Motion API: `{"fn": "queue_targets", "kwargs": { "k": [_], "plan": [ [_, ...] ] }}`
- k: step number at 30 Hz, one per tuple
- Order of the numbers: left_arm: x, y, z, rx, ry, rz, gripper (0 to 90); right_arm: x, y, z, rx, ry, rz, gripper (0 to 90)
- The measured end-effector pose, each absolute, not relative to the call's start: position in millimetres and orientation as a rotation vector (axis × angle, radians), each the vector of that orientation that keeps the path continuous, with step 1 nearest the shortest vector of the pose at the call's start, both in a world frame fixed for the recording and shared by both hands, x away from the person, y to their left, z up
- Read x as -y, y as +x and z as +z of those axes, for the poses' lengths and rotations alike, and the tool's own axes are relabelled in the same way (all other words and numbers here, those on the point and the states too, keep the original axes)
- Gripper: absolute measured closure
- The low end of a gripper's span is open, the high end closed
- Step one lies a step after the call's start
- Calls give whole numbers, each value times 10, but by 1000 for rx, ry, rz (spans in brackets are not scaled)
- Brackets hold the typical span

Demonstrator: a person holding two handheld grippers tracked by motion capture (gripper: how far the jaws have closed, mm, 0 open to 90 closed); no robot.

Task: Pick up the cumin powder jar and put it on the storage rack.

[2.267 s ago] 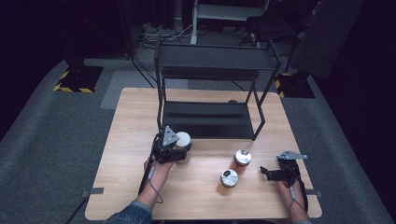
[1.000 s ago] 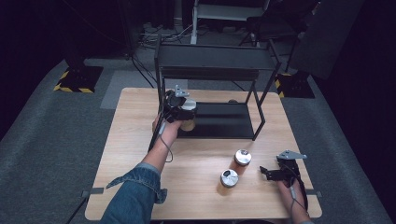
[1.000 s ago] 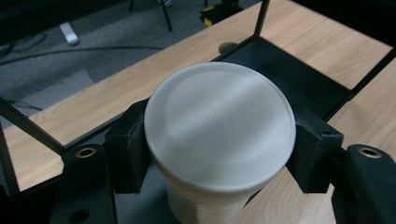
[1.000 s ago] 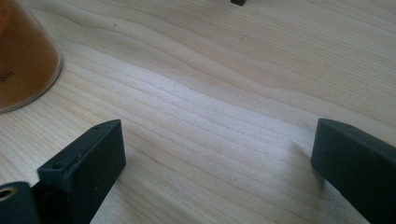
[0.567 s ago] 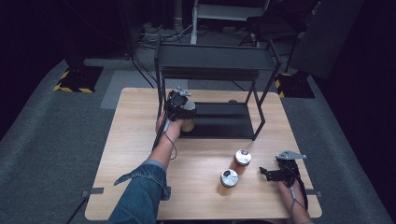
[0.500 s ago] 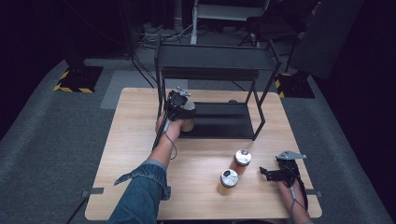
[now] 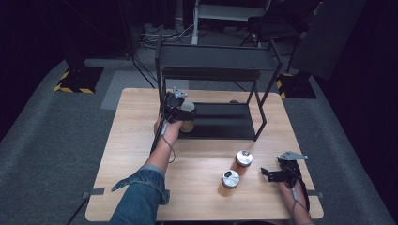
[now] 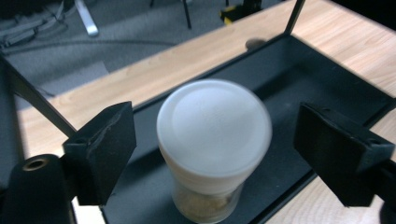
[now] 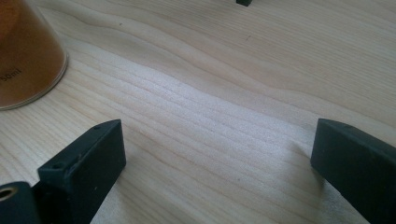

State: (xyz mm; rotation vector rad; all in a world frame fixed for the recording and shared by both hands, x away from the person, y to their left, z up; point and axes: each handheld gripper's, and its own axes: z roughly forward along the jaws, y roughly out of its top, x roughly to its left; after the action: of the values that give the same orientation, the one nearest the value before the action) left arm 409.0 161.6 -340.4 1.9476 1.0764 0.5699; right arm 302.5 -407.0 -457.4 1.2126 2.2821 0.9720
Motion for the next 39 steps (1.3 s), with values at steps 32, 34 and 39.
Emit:
{"fn": "queue_targets", "kwargs": {
  "k": [32, 34, 39],
  "plan": [
    [-2825, 2170, -3536, -977, 1930, 702, 137, 4070, 3022, -4573, -2282, 1214, 972, 29],
    [-2887, 2141, -3650, -998, 1928, 688, 137, 4070, 3022, -4573, -2282, 1214, 972, 29],
    [-3021, 2099, -3963, -1049, 1906, 673, 139, 4070, 3022, -4573, -2282, 1213, 972, 29]
  ]
}}
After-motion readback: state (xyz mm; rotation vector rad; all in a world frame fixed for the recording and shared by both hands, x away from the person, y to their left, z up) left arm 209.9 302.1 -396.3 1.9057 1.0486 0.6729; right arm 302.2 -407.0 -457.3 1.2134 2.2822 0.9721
